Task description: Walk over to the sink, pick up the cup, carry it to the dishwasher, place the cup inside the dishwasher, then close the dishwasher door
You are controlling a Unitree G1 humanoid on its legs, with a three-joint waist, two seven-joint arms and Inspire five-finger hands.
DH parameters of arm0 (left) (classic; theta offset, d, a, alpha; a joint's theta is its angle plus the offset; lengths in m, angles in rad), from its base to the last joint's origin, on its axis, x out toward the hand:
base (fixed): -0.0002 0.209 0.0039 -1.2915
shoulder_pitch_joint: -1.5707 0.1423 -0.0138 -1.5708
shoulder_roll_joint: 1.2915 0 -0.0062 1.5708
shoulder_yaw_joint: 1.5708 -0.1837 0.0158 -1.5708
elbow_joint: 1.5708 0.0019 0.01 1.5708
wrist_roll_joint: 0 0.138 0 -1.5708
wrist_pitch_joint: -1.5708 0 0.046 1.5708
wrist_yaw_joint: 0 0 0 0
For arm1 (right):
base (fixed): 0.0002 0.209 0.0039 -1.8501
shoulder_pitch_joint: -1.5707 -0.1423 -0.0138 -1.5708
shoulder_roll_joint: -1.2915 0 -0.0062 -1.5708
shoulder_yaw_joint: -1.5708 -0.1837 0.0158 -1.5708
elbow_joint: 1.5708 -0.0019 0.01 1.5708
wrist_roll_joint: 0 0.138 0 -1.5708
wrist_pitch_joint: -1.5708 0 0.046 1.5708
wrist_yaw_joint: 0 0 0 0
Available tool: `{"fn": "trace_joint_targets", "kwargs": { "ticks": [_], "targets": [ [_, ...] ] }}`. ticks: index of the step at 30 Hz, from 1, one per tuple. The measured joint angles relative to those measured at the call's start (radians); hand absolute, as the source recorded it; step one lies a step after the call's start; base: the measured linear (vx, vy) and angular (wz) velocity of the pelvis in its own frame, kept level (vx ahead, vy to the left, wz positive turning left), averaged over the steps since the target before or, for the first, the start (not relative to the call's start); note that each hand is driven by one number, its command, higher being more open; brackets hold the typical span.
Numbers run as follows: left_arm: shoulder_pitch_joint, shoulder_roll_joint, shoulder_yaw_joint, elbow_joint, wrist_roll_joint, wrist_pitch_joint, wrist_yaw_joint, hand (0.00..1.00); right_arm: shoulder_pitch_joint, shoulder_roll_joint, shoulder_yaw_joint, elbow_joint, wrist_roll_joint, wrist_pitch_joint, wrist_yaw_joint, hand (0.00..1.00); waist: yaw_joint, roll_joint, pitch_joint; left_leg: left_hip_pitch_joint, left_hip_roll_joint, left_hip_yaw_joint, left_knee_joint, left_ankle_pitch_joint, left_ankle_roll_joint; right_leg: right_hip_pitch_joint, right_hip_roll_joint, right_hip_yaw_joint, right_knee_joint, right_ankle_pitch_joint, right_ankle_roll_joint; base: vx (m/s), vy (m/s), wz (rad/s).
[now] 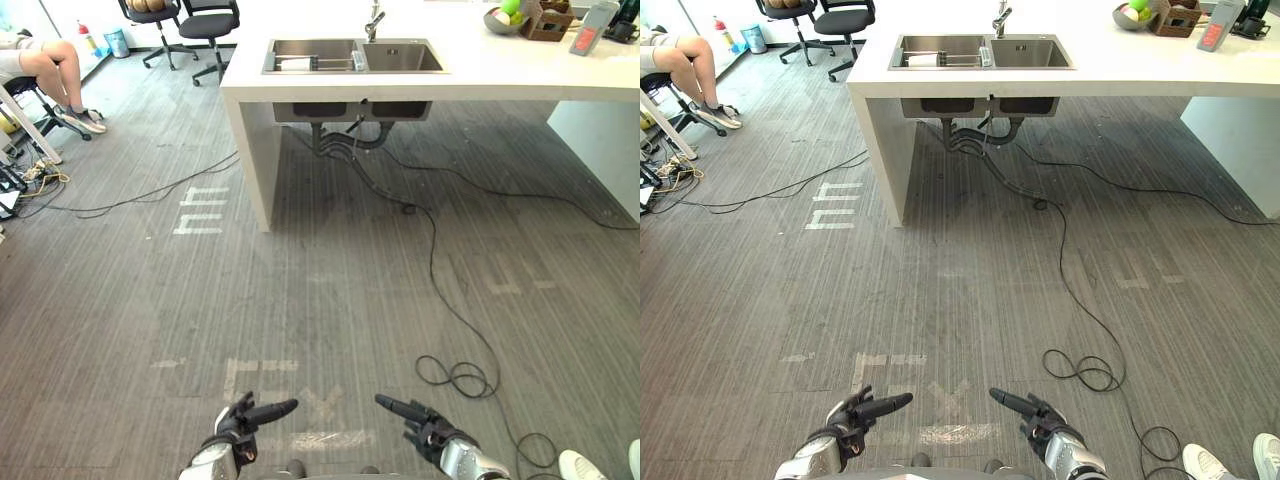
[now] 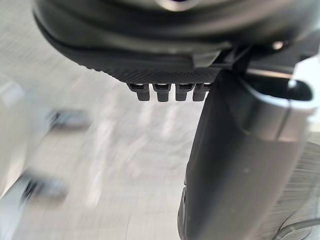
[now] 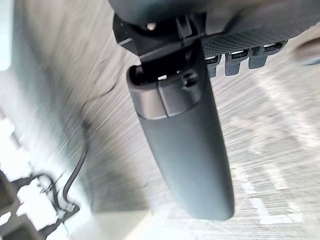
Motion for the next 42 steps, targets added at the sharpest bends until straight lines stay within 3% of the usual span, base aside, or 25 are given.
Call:
{"fn": "trace_joint_targets", "kwargs": {
  "ticks": [3,9,16,24,30,38,42],
  "targets": [
    [0.001,0.002,0.0,-0.033,0.064,-0.024,0.062,1.0,0.0,-0.001,0.0,-0.01,-0.063,-0.015,-0.001,1.0,0.003,0.001,0.001,-0.004,-0.001,-0.003,0.0,0.0,0.0,-0.003,-0.001,-0.003,0.0,0.0,0.0,-0.01,-0.001,0.02],
    [0.003,-0.004,-0.037,-0.059,0.137,0.011,0.065,1.0,0.004,0.0,0.0,-0.013,-0.108,-0.017,0.002,1.0,0.006,0.001,0.001,-0.011,-0.005,-0.002,0.0,0.0,0.0,-0.012,-0.006,-0.004,0.005,0.0,-0.001,0.0,0.0,0.0],
    [0.034,-0.017,-0.03,-0.056,0.133,0.014,0.144,1.0,0.011,0.001,0.0,-0.037,-0.112,-0.037,0.009,1.0,0.008,0.003,0.002,0.005,-0.002,0.025,0.002,-0.01,-0.015,-0.014,-0.008,0.023,0.023,0.0,-0.001,-0.02,0.001,-0.08],
    [0.069,-0.047,-0.018,0.071,-0.028,0.054,0.027,1.0,0.066,0.047,-0.008,-0.03,-0.095,-0.036,-0.011,1.0,0.008,0.004,0.0,0.008,-0.004,0.053,0.002,-0.012,-0.015,-0.025,-0.009,0.044,0.022,0.005,-0.011,-0.04,-0.006,-0.11],
    [0.067,-0.055,-0.043,0.099,0.079,-0.007,-0.011,1.0,0.113,0.066,-0.008,-0.01,-0.134,-0.07,-0.014,1.0,0.002,0.012,-0.016,0.009,-0.006,0.064,0.001,-0.011,-0.014,-0.027,-0.009,0.054,0.016,0.014,-0.024,-0.02,-0.009,-0.06],
    [0.059,-0.046,-0.07,0.125,0.013,-0.008,-0.008,1.0,0.109,0.065,-0.009,0.017,-0.128,-0.067,0.018,1.0,0.002,0.009,-0.024,0.007,-0.009,0.054,-0.002,-0.009,-0.005,-0.025,-0.008,0.048,0.005,0.019,-0.032,-0.03,-0.016,0.02],
    [0.045,-0.04,-0.07,0.145,0.011,0.031,-0.033,1.0,0.086,0.065,-0.013,0.062,-0.09,-0.044,0.031,1.0,0.001,0.006,-0.022,0.007,-0.011,0.054,-0.003,-0.01,0.009,-0.029,-0.014,0.043,0.027,0.009,-0.027,-0.01,0.0,0.02]
  ]
}}
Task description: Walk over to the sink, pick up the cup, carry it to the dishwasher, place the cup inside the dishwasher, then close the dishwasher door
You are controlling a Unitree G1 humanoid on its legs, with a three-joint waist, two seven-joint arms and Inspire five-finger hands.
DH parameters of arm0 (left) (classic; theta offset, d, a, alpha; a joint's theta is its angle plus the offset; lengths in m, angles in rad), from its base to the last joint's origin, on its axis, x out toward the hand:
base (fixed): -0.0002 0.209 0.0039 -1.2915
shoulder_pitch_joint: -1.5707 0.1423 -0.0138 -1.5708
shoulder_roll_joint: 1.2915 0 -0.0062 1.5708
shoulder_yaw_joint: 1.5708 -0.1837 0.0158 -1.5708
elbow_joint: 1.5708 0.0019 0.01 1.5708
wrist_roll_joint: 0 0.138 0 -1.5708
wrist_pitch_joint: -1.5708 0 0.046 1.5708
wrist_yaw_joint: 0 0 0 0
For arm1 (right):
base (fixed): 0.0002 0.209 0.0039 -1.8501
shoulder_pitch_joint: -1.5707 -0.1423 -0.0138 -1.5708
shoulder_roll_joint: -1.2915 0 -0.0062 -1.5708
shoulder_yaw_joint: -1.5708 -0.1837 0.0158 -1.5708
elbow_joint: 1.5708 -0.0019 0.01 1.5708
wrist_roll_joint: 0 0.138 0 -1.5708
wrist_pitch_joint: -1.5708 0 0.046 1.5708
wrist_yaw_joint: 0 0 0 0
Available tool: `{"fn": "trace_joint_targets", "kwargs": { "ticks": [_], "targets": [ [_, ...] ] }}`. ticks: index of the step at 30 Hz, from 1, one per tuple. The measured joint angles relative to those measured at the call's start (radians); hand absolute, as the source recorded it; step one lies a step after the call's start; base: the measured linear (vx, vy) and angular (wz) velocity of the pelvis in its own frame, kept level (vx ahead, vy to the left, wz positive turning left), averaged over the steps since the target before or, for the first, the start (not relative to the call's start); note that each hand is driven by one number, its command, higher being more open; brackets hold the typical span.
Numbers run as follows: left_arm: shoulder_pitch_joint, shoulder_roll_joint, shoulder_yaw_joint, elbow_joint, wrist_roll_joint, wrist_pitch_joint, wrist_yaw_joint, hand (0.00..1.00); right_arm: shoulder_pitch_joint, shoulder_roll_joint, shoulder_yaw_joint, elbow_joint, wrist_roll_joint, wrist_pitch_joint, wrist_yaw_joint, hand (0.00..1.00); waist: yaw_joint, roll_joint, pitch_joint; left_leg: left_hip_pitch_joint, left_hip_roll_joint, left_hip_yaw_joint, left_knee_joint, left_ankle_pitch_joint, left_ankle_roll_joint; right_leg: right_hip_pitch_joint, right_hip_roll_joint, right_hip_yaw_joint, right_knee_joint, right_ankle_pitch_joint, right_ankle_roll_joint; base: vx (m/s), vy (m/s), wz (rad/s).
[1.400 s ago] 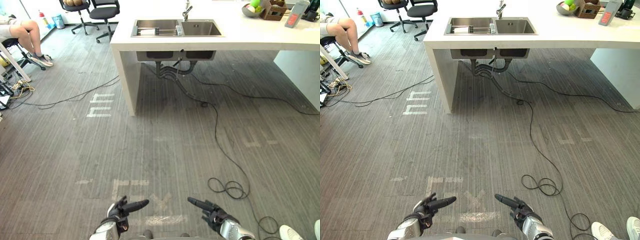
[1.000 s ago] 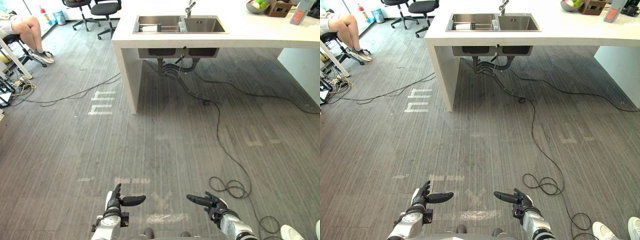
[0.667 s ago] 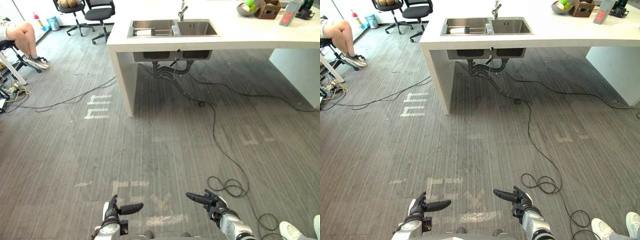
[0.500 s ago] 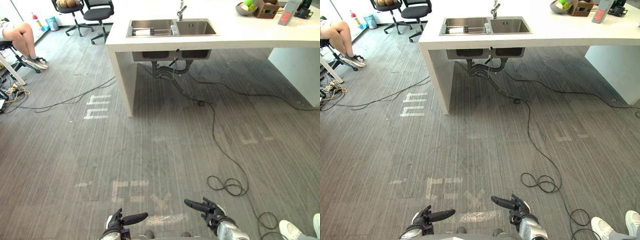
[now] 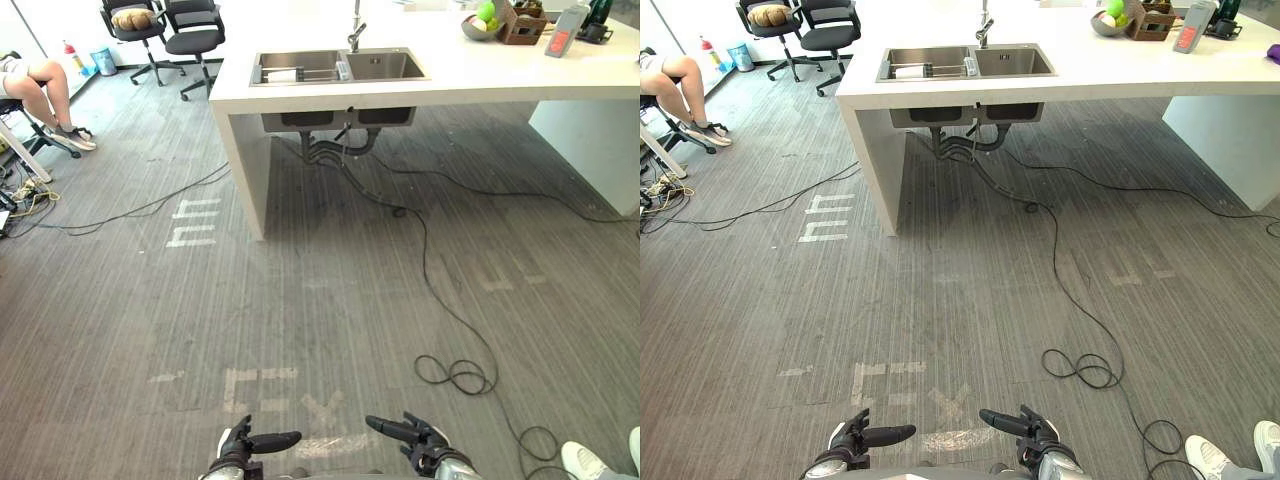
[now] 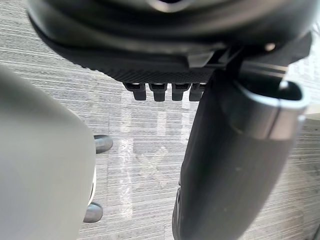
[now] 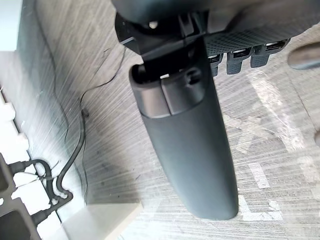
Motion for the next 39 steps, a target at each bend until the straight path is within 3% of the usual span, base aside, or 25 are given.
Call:
{"fn": "trace_joint_targets", "kwargs": {
  "ticks": [2,4,9,13,16,18,20,21,23,25,27,28,29,30,31,33,34,35,36,38,39],
  "targets": [
    [-0.007,0.007,0.0,0.008,-0.002,0.011,-0.041,1.0,-0.006,0.001,-0.021,0.007,0.007,-0.001,0.014,1.0,-0.002,-0.008,0.005,0.001,-0.003,-0.002,0.005,-0.005,0.012,-0.043,-0.019,-0.01,0.105,-0.054,0.014,0.0,0.026,0.06],
    [-0.019,0.018,0.0,0.021,-0.002,0.014,-0.109,1.0,-0.018,-0.002,-0.036,0.001,0.026,-0.009,0.025,1.0,-0.005,-0.017,0.012,0.013,-0.013,0.003,0.006,-0.011,0.026,-0.126,-0.072,-0.059,0.312,-0.117,0.044,-0.02,0.065,-0.02],
    [-0.049,0.044,-0.009,0.036,-0.066,0.012,-0.183,1.0,-0.046,-0.019,-0.045,-0.026,0.026,-0.04,0.045,1.0,-0.013,-0.047,0.054,0.095,-0.046,-0.009,0.004,-0.044,0.063,-0.249,-0.199,-0.103,0.705,-0.149,0.05,-0.01,0.061,0.0],
    [-0.048,0.06,-0.026,-0.009,-0.116,0.042,-0.192,1.0,-0.044,-0.021,-0.055,-0.055,0.027,-0.048,0.051,1.0,-0.017,-0.044,0.064,0.092,-0.007,-0.054,0.068,-0.091,0.054,-0.308,-0.197,-0.092,0.586,-0.168,0.049,0.16,-0.014,0.36],
    [-0.045,0.067,-0.044,-0.084,-0.18,0.063,-0.171,1.0,-0.043,-0.019,-0.044,-0.1,0.029,-0.022,0.033,1.0,-0.015,-0.043,0.076,0.093,0.03,-0.078,0.098,-0.125,0.025,-0.336,-0.17,-0.063,0.275,-0.035,0.064,0.25,-0.1,0.24],
    [-0.042,0.074,-0.041,-0.13,-0.219,0.08,-0.166,1.0,-0.038,-0.015,-0.036,-0.139,0.028,0.007,0.02,1.0,-0.01,-0.055,0.091,0.116,0.041,-0.075,0.149,-0.173,-0.025,-0.334,-0.165,-0.072,0.105,0.037,0.079,0.37,-0.236,0.01],
    [-0.035,0.082,-0.037,-0.14,-0.219,0.096,-0.167,1.0,-0.018,-0.011,-0.037,-0.16,0.025,0.019,0.023,1.0,-0.011,-0.076,0.087,0.147,0.038,-0.076,0.177,-0.227,-0.059,-0.307,-0.17,-0.075,0.087,0.029,0.087,0.36,-0.259,0.04],
    [-0.035,0.062,-0.025,-0.132,-0.217,0.109,-0.168,1.0,-0.017,-0.029,-0.041,-0.169,0.026,0.027,0.035,1.0,-0.017,-0.048,0.096,0.164,0.076,-0.077,0.212,-0.281,-0.091,-0.315,-0.149,-0.066,0.153,0.114,0.079,0.41,-0.271,0.09],
    [-0.035,0.046,-0.027,-0.106,-0.216,0.11,-0.172,1.0,-0.024,-0.044,-0.051,-0.164,0.028,0.035,0.047,1.0,-0.02,-0.006,0.077,0.167,0.13,-0.078,0.226,-0.322,-0.107,-0.356,-0.105,-0.044,0.25,0.106,0.066,0.43,-0.273,0.07],
    [-0.045,0.024,-0.026,-0.035,-0.216,0.087,-0.173,1.0,-0.028,-0.044,-0.078,-0.158,0.038,0.04,0.055,1.0,-0.017,0.011,0.066,0.182,0.181,-0.082,0.265,-0.346,-0.104,-0.405,-0.07,-0.042,0.398,0.03,-0.014,0.45,-0.308,0.0],
    [-0.064,0.018,-0.02,-0.003,-0.205,0.045,-0.18,1.0,-0.043,-0.044,-0.098,-0.113,0.04,0.04,0.055,1.0,-0.016,0.015,0.063,0.099,0.211,-0.077,0.458,-0.318,-0.071,-0.399,-0.064,-0.05,0.426,-0.017,-0.028,0.41,-0.3,-0.05],
    [-0.067,0.014,-0.018,-0.002,-0.192,0.005,-0.188,1.0,-0.043,-0.054,-0.104,-0.096,0.039,0.035,0.056,1.0,-0.024,0.023,0.062,0.014,0.244,-0.061,0.646,-0.236,-0.071,-0.361,-0.056,-0.052,0.404,-0.032,-0.026,0.27,-0.193,0.01],
    [-0.066,0.009,-0.018,-0.002,-0.192,-0.009,-0.19,1.0,-0.042,-0.06,-0.104,-0.093,0.038,0.033,0.056,1.0,-0.027,0.036,0.062,-0.014,0.265,-0.056,0.714,-0.191,-0.089,-0.336,-0.046,-0.057,0.381,-0.036,-0.028,0.37,-0.206,0.11],
    [-0.064,-0.004,-0.018,-0.002,-0.197,-0.031,-0.187,1.0,-0.027,-0.072,-0.104,-0.082,0.035,0.026,0.055,1.0,-0.031,0.064,0.052,-0.073,0.306,-0.056,0.83,-0.08,-0.101,-0.286,-0.022,-0.067,0.324,-0.05,-0.039,0.4,-0.163,0.19],
    [-0.065,-0.016,-0.018,-0.006,-0.2,-0.048,-0.185,1.0,-0.021,-0.087,-0.102,-0.053,0.033,0.024,0.055,1.0,-0.03,0.073,0.05,-0.148,0.333,-0.061,0.97,-0.064,-0.089,-0.236,-0.006,-0.071,0.27,-0.052,-0.043,0.5,-0.158,0.22],
    [-0.077,-0.026,-0.017,-0.03,-0.221,-0.064,-0.176,1.0,-0.026,-0.103,-0.104,-0.006,0.032,0.015,0.053,1.0,-0.028,0.075,0.071,-0.259,0.313,-0.064,1.127,-0.132,-0.059,-0.149,-0.002,-0.071,0.209,-0.056,-0.055,0.39,-0.089,0.22],
    [-0.075,-0.027,-0.016,-0.049,-0.223,-0.067,-0.173,1.0,-0.024,-0.106,-0.104,0.002,0.032,0.012,0.053,1.0,-0.023,0.074,0.077,-0.287,0.296,-0.06,1.135,-0.151,-0.06,-0.122,-0.002,-0.071,0.189,-0.056,-0.061,0.41,-0.062,0.13],
    [-0.075,-0.026,-0.015,-0.104,-0.238,-0.074,-0.169,1.0,-0.025,-0.11,-0.104,0.013,0.037,-0.009,0.051,1.0,-0.006,0.07,0.095,-0.366,0.235,-0.048,1.048,-0.184,-0.057,-0.057,-0.005,-0.072,0.15,-0.064,-0.066,0.4,-0.045,0.02],
    [-0.074,-0.025,-0.013,-0.117,-0.24,-0.074,-0.168,1.0,-0.027,-0.11,-0.104,0.012,0.038,-0.014,0.05,1.0,-0.004,0.068,0.099,-0.376,0.223,-0.045,1.01,-0.186,-0.055,-0.047,-0.007,-0.073,0.146,-0.065,-0.067,0.4,-0.01,-0.01],
    [-0.073,-0.025,-0.007,-0.18,-0.248,-0.075,-0.168,1.0,-0.038,-0.11,-0.103,0.0,0.051,-0.036,0.029,1.0,0.006,0.059,0.115,-0.402,0.156,0.0,0.714,-0.179,-0.062,0.0,-0.024,-0.074,0.136,-0.08,-0.063,0.31,0.033,-0.02],
    [-0.066,-0.026,-0.007,-0.231,-0.247,-0.074,-0.167,1.0,-0.039,-0.11,-0.109,-0.02,0.076,-0.045,0.004,1.0,0.013,0.06,0.121,-0.398,0.11,0.004,0.479,-0.13,-0.081,0.033,-0.032,-0.072,0.137,-0.089,-0.048,0.38,0.088,-0.13]
  ]
}}
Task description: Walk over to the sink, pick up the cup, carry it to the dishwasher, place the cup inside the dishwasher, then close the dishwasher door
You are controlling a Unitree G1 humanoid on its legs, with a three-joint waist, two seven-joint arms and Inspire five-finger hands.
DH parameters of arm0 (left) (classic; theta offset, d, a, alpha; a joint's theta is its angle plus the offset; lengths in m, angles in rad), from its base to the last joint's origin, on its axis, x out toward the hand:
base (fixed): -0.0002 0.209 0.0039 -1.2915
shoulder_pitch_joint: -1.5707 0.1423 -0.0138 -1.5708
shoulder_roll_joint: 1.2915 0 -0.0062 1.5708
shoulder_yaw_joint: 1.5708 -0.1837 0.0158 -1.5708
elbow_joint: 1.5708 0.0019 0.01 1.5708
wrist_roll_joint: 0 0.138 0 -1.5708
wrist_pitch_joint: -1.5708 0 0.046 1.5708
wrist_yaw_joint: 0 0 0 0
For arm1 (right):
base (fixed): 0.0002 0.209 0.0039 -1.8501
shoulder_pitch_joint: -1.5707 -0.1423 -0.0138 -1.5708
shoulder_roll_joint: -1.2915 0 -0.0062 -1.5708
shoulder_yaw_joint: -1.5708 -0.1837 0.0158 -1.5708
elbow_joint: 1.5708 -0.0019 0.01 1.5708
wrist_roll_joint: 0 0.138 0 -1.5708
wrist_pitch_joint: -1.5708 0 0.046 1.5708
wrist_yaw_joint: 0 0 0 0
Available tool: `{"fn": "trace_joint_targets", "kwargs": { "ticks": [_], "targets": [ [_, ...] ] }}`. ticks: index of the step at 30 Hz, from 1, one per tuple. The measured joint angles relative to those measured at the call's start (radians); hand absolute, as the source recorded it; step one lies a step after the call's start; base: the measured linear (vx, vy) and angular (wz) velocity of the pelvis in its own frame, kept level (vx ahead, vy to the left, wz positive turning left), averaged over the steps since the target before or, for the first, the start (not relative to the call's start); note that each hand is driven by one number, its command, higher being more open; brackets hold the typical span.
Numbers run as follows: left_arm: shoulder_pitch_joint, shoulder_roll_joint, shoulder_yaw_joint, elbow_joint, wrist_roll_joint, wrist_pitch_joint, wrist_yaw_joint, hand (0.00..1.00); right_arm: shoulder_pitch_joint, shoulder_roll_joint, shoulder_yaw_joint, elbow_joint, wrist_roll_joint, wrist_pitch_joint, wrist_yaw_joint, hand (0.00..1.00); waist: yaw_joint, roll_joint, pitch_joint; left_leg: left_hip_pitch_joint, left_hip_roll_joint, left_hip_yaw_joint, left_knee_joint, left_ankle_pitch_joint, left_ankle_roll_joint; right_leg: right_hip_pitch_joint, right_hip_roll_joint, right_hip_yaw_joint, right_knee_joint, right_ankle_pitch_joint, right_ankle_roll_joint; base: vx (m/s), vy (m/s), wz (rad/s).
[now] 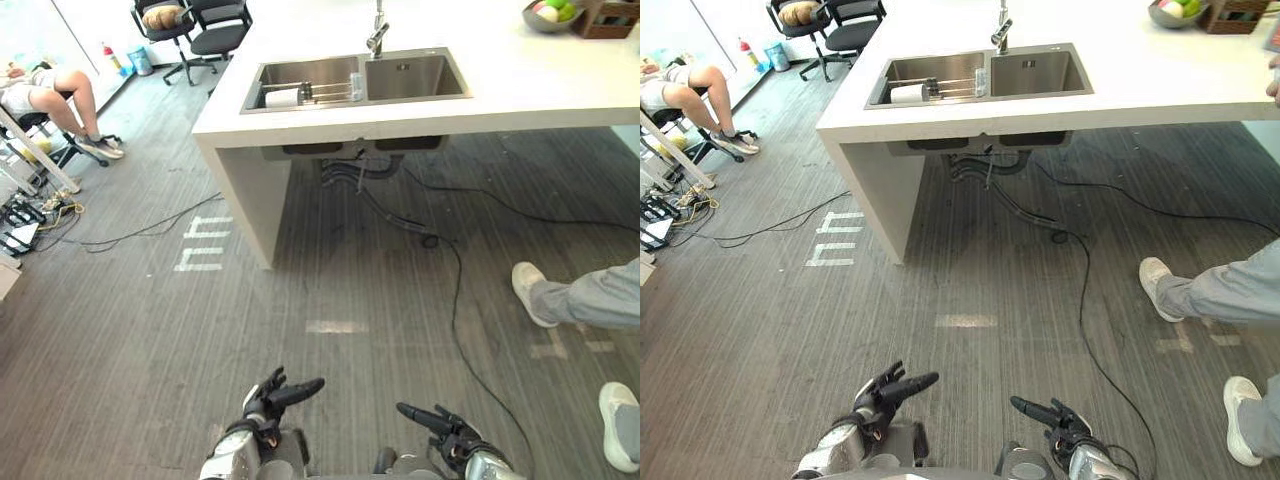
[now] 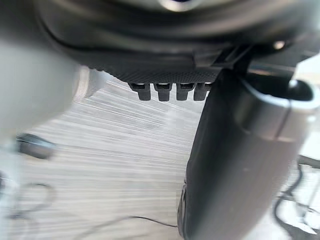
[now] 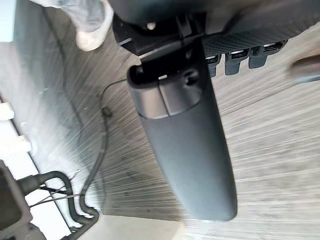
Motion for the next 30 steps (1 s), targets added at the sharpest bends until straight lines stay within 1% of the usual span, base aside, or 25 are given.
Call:
{"fn": "trace_joint_targets", "kwargs": {
  "ticks": [1,3,4,5,6,7,8,9,10,11,12,13,14,15,16,18,19,20,22,23,24,25,26,27,30],
  "targets": [
    [0.009,0.0,0.001,-0.052,0.0,0.001,0.002,1.0,-0.006,0.0,-0.016,-0.01,0.01,-0.008,-0.02,1.0,0.012,0.008,0.003,0.016,-0.024,-0.002,-0.217,0.086,-0.046,0.035,0.004,0.009,-0.008,-0.018,0.017,0.38,0.108,-0.16],
    [0.012,0.004,0.003,-0.094,-0.001,0.011,0.007,1.0,-0.005,0.001,-0.019,-0.013,0.044,-0.012,-0.034,1.0,0.024,0.026,0.004,0.021,-0.018,0.002,-0.304,0.12,-0.057,0.096,0.028,0.023,-0.006,-0.066,0.046,0.43,0.173,-0.24],
    [0.017,0.009,0.012,-0.099,-0.001,0.011,0.009,1.0,0.005,0.007,-0.017,-0.013,0.063,-0.007,-0.037,1.0,0.03,0.046,-0.007,0.041,0.004,-0.007,-0.293,0.172,-0.015,0.14,0.045,0.043,0.012,-0.121,0.061,0.46,0.22,-0.26],
    [0.014,0.013,0.02,-0.099,0.0,0.012,0.012,1.0,0.004,0.015,-0.016,-0.014,0.076,0.0,-0.043,1.0,0.033,0.032,-0.003,0.043,0.002,-0.006,-0.266,0.205,0.002,0.151,0.034,0.055,0.025,-0.147,0.056,0.44,0.228,-0.38],
    [0.017,0.015,0.044,-0.113,0.002,0.011,0.017,1.0,0.001,0.024,-0.01,-0.021,0.081,0.017,-0.049,1.0,0.043,-0.006,-0.007,0.023,-0.025,-0.006,-0.205,0.206,0.015,0.141,0.003,0.094,0.051,-0.194,0.034,0.41,0.195,-0.36],
    [0.024,0.011,0.062,-0.141,0.006,0.01,0.027,1.0,0.006,0.024,-0.011,-0.022,0.081,0.026,-0.05,1.0,0.053,-0.035,-0.019,-0.017,-0.054,-0.001,-0.126,0.181,0.054,0.125,-0.029,0.138,0.067,-0.25,0.032,0.41,0.182,-0.34],
    [0.03,0.007,0.066,-0.157,0.006,0.01,0.036,1.0,0.01,0.023,-0.017,-0.016,0.081,0.033,-0.05,1.0,0.058,-0.043,-0.025,-0.03,-0.068,0.001,-0.095,0.165,0.078,0.125,-0.044,0.153,0.067,-0.273,0.028,0.45,0.172,-0.34],
    [0.052,0.003,0.082,-0.198,0.006,0.007,0.05,1.0,0.027,0.024,-0.032,0.011,0.08,0.056,-0.054,1.0,0.074,-0.064,-0.046,-0.032,-0.105,0.027,-0.078,0.125,0.136,0.119,-0.081,0.171,0.116,-0.293,0.037,0.54,0.129,-0.21],
    [0.053,0.0,0.111,-0.247,0.01,-0.003,0.07,1.0,0.026,0.032,-0.062,0.039,0.082,0.081,-0.053,1.0,0.077,-0.073,-0.046,-0.032,-0.133,0.034,-0.06,0.089,0.187,0.026,-0.103,0.175,0.402,-0.259,0.114,0.57,0.106,-0.14],
    [0.054,-0.004,0.13,-0.28,0.014,-0.007,0.083,1.0,0.027,0.039,-0.084,0.057,0.085,0.092,-0.053,1.0,0.076,-0.079,-0.048,-0.028,-0.145,0.037,-0.052,0.07,0.193,-0.011,-0.12,0.161,0.513,-0.228,0.166,0.61,0.07,0.01],
    [0.069,-0.007,0.169,-0.382,0.032,-0.01,0.11,1.0,0.03,0.052,-0.111,0.093,0.102,0.11,-0.057,1.0,0.084,-0.082,-0.049,-0.001,-0.164,0.044,-0.051,0.037,0.198,-0.073,-0.172,0.139,0.664,-0.133,0.235,0.57,0.083,-0.01],
    [0.076,-0.005,0.182,-0.441,0.042,-0.012,0.124,1.0,0.039,0.053,-0.128,0.086,0.103,0.099,-0.06,1.0,0.083,-0.082,-0.049,0.018,-0.17,0.044,-0.055,0.024,0.199,-0.1,-0.188,0.144,0.733,-0.103,0.249,0.63,0.097,-0.11],
    [0.084,0.004,0.219,-0.562,0.054,-0.016,0.148,1.0,0.039,0.051,-0.173,0.085,0.109,0.101,-0.055,1.0,0.083,-0.083,-0.048,0.062,-0.173,0.045,-0.057,0.002,0.194,-0.16,-0.222,0.133,0.876,-0.12,0.215,0.55,0.075,-0.15],
    [0.082,0.011,0.255,-0.669,0.062,-0.024,0.18,1.0,0.041,0.057,-0.202,0.08,0.11,0.099,-0.055,1.0,0.082,-0.082,-0.048,0.125,-0.171,0.044,-0.075,-0.016,0.184,-0.204,-0.245,0.098,0.947,-0.148,0.167,0.42,0.034,-0.19],
    [0.081,0.013,0.271,-0.72,0.07,-0.036,0.198,1.0,0.044,0.057,-0.211,0.076,0.112,0.098,-0.057,1.0,0.082,-0.081,-0.047,0.161,-0.168,0.042,-0.093,-0.022,0.179,-0.223,-0.256,0.07,0.949,-0.165,0.144,0.38,-0.01,-0.16],
    [0.049,0.04,0.315,-0.87,0.079,-0.114,0.236,1.0,0.066,0.052,-0.215,0.042,0.152,0.084,-0.067,1.0,0.077,-0.062,-0.05,0.256,-0.127,0.008,-0.145,-0.029,0.154,-0.315,-0.253,-0.04,0.775,-0.226,0.065,0.38,-0.088,0.09],
    [0.025,0.057,0.328,-0.902,0.092,-0.147,0.247,1.0,0.069,0.048,-0.224,0.03,0.168,0.083,-0.069,1.0,0.07,-0.056,-0.049,0.27,-0.104,-0.01,-0.14,-0.028,0.14,-0.344,-0.235,-0.047,0.646,-0.22,0.064,0.39,-0.188,0.49],
    [-0.013,0.098,0.345,-0.915,0.096,-0.194,0.261,1.0,0.07,0.052,-0.243,0.031,0.197,0.083,-0.069,1.0,0.061,-0.053,-0.048,0.296,-0.07,-0.04,-0.126,-0.029,0.117,-0.374,-0.209,-0.006,0.448,-0.167,0.076,0.32,-0.204,0.55],
    [-0.026,0.136,0.359,-0.911,0.098,-0.223,0.269,1.0,0.081,0.055,-0.248,0.04,0.195,0.096,-0.068,1.0,0.054,-0.053,-0.048,0.326,-0.052,-0.075,-0.115,-0.04,0.089,-0.376,-0.195,0.04,0.325,-0.08,0.084,0.27,-0.22,0.62],
    [-0.026,0.174,0.373,-0.91,0.095,-0.251,0.272,1.0,0.108,0.067,-0.254,0.058,0.195,0.113,-0.063,1.0,0.051,-0.061,-0.052,0.354,-0.048,-0.118,-0.107,-0.071,0.055,-0.372,-0.196,0.088,0.273,0.059,0.082,0.35,-0.335,0.89],
    [-0.026,0.203,0.389,-0.911,0.086,-0.266,0.269,1.0,0.139,0.088,-0.258,0.078,0.195,0.123,-0.058,1.0,0.048,-0.083,-0.063,0.37,-0.055,-0.153,-0.102,-0.105,0.027,-0.371,-0.2,0.118,0.275,0.229,0.08,0.45,-0.47,1.05],
    [-0.013,0.201,0.425,-0.917,0.063,-0.289,0.262,1.0,0.159,0.101,-0.303,0.096,0.226,0.124,-0.046,1.0,0.052,-0.079,-0.087,0.38,-0.037,-0.185,-0.102,-0.154,-0.004,-0.356,-0.193,0.116,0.306,0.129,0.114,0.39,-0.442,0.7],
    [-0.008,0.194,0.445,-0.924,0.046,-0.299,0.262,1.0,0.157,0.098,-0.305,0.095,0.227,0.126,-0.039,1.0,0.057,-0.068,-0.085,0.377,-0.025,-0.19,-0.1,-0.162,-0.015,-0.351,-0.185,0.112,0.305,0.093,0.11,0.34,-0.454,0.43],
    [-0.008,0.179,0.456,-0.929,0.02,-0.309,0.262,1.0,0.153,0.076,-0.302,0.095,0.226,0.141,-0.008,1.0,0.067,-0.036,-0.084,0.368,0.004,-0.207,-0.102,-0.168,-0.027,-0.352,-0.16,0.092,0.309,0.058,0.096,0.23,-0.38,0.3],
    [-0.009,0.178,0.428,-0.99,0.011,-0.294,0.256,1.0,0.157,0.055,-0.323,0.108,0.217,0.186,0.037,1.0,0.076,-0.008,-0.101,0.368,0.043,-0.287,-0.162,-0.158,-0.031,-0.347,-0.101,0.051,0.278,0.028,0.069,0.16,-0.275,0.13]
  ]
}}
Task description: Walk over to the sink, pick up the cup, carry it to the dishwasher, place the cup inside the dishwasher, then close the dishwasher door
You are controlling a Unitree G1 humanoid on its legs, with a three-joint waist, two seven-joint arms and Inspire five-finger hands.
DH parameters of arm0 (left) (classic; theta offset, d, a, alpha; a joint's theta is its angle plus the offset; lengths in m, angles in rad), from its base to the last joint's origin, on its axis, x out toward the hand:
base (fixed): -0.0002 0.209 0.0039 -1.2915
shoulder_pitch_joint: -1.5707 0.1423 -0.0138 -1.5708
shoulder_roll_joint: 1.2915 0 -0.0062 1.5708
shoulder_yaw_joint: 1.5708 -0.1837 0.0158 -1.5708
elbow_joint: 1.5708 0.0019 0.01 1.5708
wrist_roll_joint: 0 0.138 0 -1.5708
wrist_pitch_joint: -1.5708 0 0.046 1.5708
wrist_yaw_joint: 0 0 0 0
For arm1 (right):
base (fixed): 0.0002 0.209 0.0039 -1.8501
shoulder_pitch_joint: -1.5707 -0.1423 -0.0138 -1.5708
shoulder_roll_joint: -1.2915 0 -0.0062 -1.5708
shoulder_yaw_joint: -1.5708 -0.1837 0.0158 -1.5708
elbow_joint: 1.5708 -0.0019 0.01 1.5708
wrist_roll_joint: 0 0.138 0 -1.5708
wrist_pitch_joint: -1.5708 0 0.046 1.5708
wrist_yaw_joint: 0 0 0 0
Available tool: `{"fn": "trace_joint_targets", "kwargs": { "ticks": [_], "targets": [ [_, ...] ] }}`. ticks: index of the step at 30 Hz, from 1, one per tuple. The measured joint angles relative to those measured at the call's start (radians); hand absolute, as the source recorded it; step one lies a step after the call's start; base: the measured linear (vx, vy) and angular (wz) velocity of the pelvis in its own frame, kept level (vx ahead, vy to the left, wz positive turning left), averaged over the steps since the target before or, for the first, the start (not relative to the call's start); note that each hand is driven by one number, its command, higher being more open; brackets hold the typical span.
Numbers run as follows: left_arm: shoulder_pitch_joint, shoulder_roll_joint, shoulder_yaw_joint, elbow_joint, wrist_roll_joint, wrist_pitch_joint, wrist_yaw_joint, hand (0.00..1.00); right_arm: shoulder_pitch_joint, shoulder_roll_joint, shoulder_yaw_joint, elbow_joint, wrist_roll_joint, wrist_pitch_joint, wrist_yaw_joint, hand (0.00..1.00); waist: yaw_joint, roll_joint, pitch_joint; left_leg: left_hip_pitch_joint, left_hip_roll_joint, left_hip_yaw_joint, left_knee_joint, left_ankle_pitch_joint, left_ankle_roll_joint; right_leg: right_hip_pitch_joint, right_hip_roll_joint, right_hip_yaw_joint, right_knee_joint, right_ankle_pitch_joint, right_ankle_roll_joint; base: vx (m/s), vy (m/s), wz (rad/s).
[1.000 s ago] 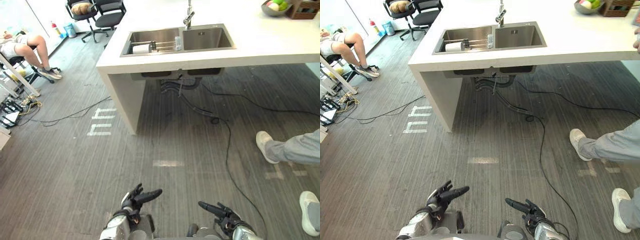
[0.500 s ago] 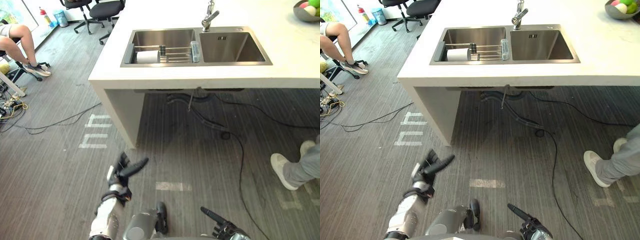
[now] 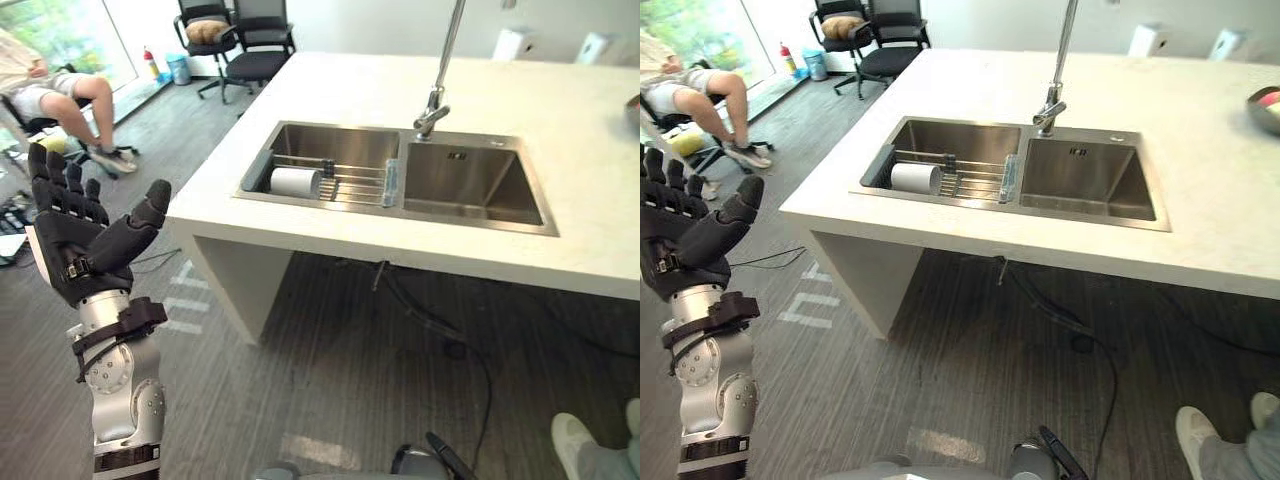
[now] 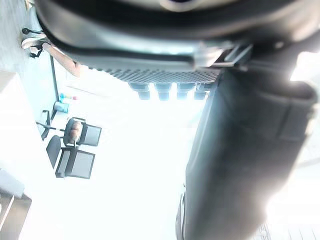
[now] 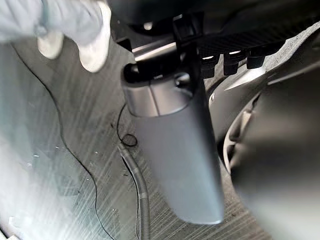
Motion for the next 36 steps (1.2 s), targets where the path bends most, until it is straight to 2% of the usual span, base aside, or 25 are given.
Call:
{"fn": "trace_joint_targets", "kwargs": {
  "ticks": [1,5,6,12,14,17,19,21,23,25,26,27,28,29,30,32,33,34,35,36],
  "targets": [
    [-0.011,0.002,-0.018,-0.016,0.002,0.008,-0.002,1.0,0.001,0.0,-0.001,0.003,-0.002,0.016,0.013,1.0,0.001,-0.001,0.001,0.0,0.012,-0.013,-0.015,0.012,0.006,-0.001,0.017,-0.004,-0.01,-0.002,-0.006,0.15,-0.207,-0.11],
    [-0.021,0.0,-0.058,-0.005,0.001,0.063,0.001,1.0,0.001,-0.01,-0.023,0.013,-0.012,0.05,0.034,1.0,-0.003,-0.002,-0.008,-0.003,0.011,-0.015,-0.044,0.085,0.0,-0.001,0.035,0.008,-0.06,0.014,-0.016,0.1,-0.076,-0.15],
    [-0.008,0.052,-0.072,0.071,0.02,0.088,-0.017,1.0,0.022,-0.036,0.041,0.031,-0.024,0.044,0.105,1.0,-0.057,0.013,-0.036,-0.003,-0.04,-0.014,-0.155,0.099,0.017,0.142,0.054,0.005,-0.487,0.283,0.012,0.02,-0.002,-0.04],
    [-0.008,0.051,-0.079,0.071,0.02,0.089,-0.017,1.0,0.023,-0.036,0.041,0.032,-0.024,0.041,0.105,1.0,-0.059,0.011,-0.034,0.006,-0.041,-0.009,-0.158,0.098,0.019,0.145,0.053,0.009,-0.487,0.285,0.014,0.0,0.0,-0.02],
    [-0.017,0.032,-0.113,0.071,0.017,0.106,-0.018,1.0,0.028,-0.031,0.03,0.033,-0.024,0.031,0.106,1.0,-0.059,0.011,-0.034,0.013,-0.045,0.004,-0.155,0.1,0.019,0.151,0.048,0.017,-0.485,0.291,0.017,-0.01,0.006,-0.1],
    [-0.038,-0.01,-0.213,0.071,0.006,0.173,-0.026,1.0,0.036,-0.019,0.019,0.035,-0.023,-0.007,0.11,1.0,-0.072,0.008,-0.033,0.021,-0.059,0.02,-0.15,0.101,0.024,0.156,0.029,0.016,-0.47,0.292,0.02,-0.07,0.026,-0.02],
    [-0.051,-0.03,-0.275,0.071,-0.015,0.218,-0.036,1.0,0.036,-0.009,0.02,0.034,-0.021,-0.038,0.111,1.0,-0.083,0.001,-0.028,0.027,-0.065,0.038,-0.148,0.09,0.044,0.147,0.015,0.019,-0.436,0.271,0.025,-0.08,0.021,0.01],
    [-0.077,-0.058,-0.323,0.072,-0.022,0.25,-0.056,1.0,0.039,0.009,0.024,0.006,-0.021,-0.08,0.126,1.0,-0.109,-0.008,-0.022,0.036,-0.047,0.122,-0.155,0.088,0.043,0.104,-0.016,0.007,-0.325,0.209,0.033,-0.09,-0.018,0.06],
    [-0.106,-0.065,-0.327,0.072,-0.002,0.25,-0.048,1.0,0.045,0.013,0.034,-0.009,-0.019,-0.105,0.132,1.0,-0.112,-0.012,-0.02,0.046,-0.031,0.17,-0.151,0.09,0.05,0.051,-0.042,-0.011,-0.205,0.157,0.022,-0.01,-0.064,-0.19],
    [-0.131,-0.064,-0.312,0.072,0.067,0.243,-0.014,1.0,0.049,0.01,0.046,-0.032,-0.018,-0.108,0.135,1.0,-0.118,-0.012,-0.021,0.049,-0.013,0.176,-0.115,0.056,0.073,0.015,-0.06,-0.051,-0.078,0.083,0.005,0.08,-0.099,-0.22],
    [-0.135,-0.064,-0.291,0.072,0.12,0.226,0.015,1.0,0.056,0.002,0.063,-0.038,-0.018,-0.106,0.137,1.0,-0.124,-0.003,-0.028,0.048,0.006,0.183,-0.076,0.011,0.142,0.006,-0.058,-0.09,-0.001,0.016,-0.023,0.2,-0.145,-0.17],
    [-0.137,-0.064,-0.266,0.07,0.154,0.213,0.038,1.0,0.067,-0.012,0.1,-0.037,-0.02,-0.104,0.136,1.0,-0.119,-0.006,-0.055,0.037,0.029,0.208,0.005,-0.02,0.195,0.014,-0.04,-0.117,0.026,-0.053,-0.027,0.31,-0.18,-0.12],
    [-0.151,-0.06,-0.258,0.069,0.167,0.208,0.051,1.0,0.063,-0.021,0.118,-0.034,-0.021,-0.103,0.137,1.0,-0.122,-0.005,-0.05,-0.013,0.064,0.232,0.134,-0.027,0.209,0.02,-0.033,-0.127,0.04,-0.079,-0.028,0.35,-0.242,0.08],
    [-0.176,-0.058,-0.257,0.069,0.177,0.207,0.068,1.0,0.065,-0.049,0.132,-0.034,-0.023,-0.101,0.14,1.0,-0.125,0.023,-0.034,-0.157,0.155,0.222,0.473,0.047,0.23,0.071,0.006,-0.152,0.031,-0.104,-0.041,0.38,-0.23,0.05],
    [-0.173,-0.056,-0.245,0.069,0.177,0.207,0.069,1.0,0.074,-0.08,0.138,-0.031,-0.023,-0.096,0.142,1.0,-0.112,0.036,-0.016,-0.246,0.194,0.171,0.702,0.169,0.203,0.137,0.032,-0.146,0.016,-0.124,-0.053,0.32,-0.171,-0.02],
    [-0.171,-0.041,-0.229,0.069,0.177,0.199,0.058,1.0,0.083,-0.112,0.129,-0.019,-0.022,-0.095,0.158,1.0,-0.103,0.037,-0.001,-0.33,0.165,0.16,0.862,0.136,0.145,0.231,0.031,-0.138,-0.03,-0.142,-0.047,0.31,-0.044,-0.2],
    [-0.171,-0.027,-0.223,0.069,0.177,0.193,0.052,1.0,0.083,-0.121,0.124,-0.015,-0.023,-0.095,0.163,1.0,-0.099,0.034,0.001,-0.346,0.15,0.179,0.854,0.127,0.137,0.259,0.028,-0.133,-0.055,-0.14,-0.045,0.37,-0.028,-0.3],
    [-0.171,0.008,-0.207,0.069,0.177,0.174,0.042,1.0,0.079,-0.128,0.112,-0.015,-0.023,-0.094,0.178,1.0,-0.094,0.024,0.007,-0.362,0.118,0.225,0.76,0.112,0.129,0.305,0.018,-0.124,-0.104,-0.128,-0.028,0.39,-0.001,-0.35],
    [-0.173,0.037,-0.187,0.061,0.177,0.163,0.037,1.0,0.069,-0.132,0.11,-0.021,-0.025,-0.094,0.191,1.0,-0.094,0.016,0.01,-0.361,0.078,0.254,0.591,0.111,0.119,0.334,0.004,-0.115,-0.139,-0.116,-0.009,0.39,0.018,-0.34],
    [-0.173,0.047,-0.178,0.053,0.185,0.162,0.038,1.0,0.063,-0.133,0.111,-0.024,-0.031,-0.094,0.196,1.0,-0.092,0.015,0.011,-0.359,0.055,0.26,0.486,0.117,0.11,0.344,-0.003,-0.108,-0.149,-0.114,-0.006,0.39,0.061,-0.35]
  ]
}}
